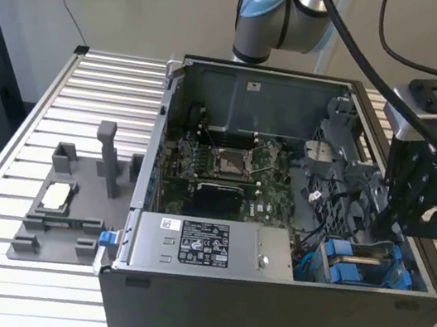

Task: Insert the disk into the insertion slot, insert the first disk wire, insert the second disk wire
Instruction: 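Insert the first disk wire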

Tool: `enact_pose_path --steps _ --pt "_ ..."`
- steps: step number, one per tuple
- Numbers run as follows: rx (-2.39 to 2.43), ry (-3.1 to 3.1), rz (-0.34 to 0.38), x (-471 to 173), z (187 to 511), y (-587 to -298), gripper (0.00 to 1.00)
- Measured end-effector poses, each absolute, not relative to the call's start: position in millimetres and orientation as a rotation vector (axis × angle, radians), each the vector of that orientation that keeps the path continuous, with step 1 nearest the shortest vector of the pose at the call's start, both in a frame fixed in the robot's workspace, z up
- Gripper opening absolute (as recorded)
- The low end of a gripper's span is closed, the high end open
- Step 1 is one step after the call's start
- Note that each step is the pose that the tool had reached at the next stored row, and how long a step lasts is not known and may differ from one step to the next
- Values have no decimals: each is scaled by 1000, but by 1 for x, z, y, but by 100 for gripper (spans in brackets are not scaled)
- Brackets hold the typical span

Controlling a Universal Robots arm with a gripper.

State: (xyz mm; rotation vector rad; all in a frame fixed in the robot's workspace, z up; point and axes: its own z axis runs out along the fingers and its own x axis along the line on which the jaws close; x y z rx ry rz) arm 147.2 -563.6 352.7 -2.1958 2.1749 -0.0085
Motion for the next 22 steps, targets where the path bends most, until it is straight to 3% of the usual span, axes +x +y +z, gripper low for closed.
enact_pose_path --steps 22 --pt "-2185 2185 -9 151 341 -569 19"
